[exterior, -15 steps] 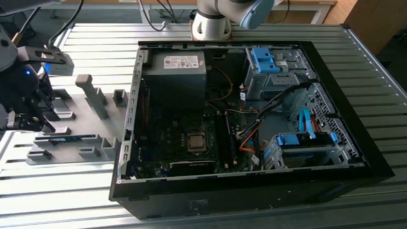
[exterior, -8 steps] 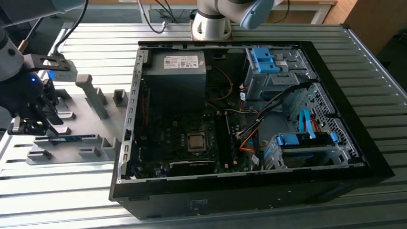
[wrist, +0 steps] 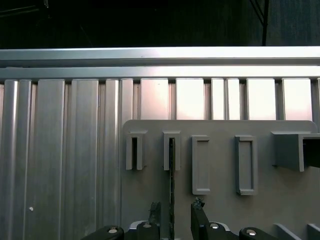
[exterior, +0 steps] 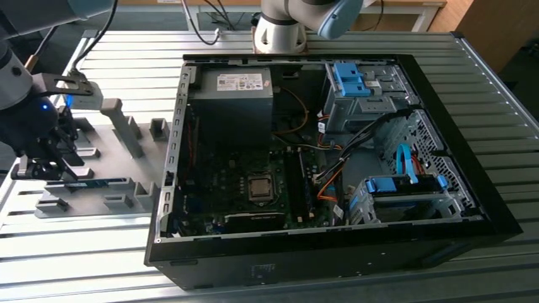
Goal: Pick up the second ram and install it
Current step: 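Pick up the second ram and move it above second insertion slot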
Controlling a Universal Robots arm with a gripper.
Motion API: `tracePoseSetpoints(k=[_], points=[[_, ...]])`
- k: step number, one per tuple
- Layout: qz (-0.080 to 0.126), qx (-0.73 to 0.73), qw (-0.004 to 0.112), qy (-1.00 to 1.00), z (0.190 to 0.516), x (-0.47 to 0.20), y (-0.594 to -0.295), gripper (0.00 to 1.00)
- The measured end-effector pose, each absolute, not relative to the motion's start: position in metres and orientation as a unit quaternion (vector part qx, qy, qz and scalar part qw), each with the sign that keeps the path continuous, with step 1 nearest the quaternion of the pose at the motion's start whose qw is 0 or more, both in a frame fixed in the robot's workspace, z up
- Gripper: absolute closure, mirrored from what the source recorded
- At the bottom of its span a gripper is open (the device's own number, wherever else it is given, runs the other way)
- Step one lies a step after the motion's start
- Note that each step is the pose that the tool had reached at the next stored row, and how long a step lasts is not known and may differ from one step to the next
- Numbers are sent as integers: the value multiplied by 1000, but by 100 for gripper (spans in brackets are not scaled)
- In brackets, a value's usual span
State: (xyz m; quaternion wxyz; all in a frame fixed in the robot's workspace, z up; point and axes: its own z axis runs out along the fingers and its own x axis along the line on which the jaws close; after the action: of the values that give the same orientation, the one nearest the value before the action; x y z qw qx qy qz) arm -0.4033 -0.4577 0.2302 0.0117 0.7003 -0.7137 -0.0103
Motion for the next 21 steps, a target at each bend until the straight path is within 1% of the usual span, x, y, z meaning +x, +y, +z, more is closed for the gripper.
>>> tracePoseSetpoints(k=[21], points=[[-10, 700, 12, -714, 226, -407, -458, 63]])
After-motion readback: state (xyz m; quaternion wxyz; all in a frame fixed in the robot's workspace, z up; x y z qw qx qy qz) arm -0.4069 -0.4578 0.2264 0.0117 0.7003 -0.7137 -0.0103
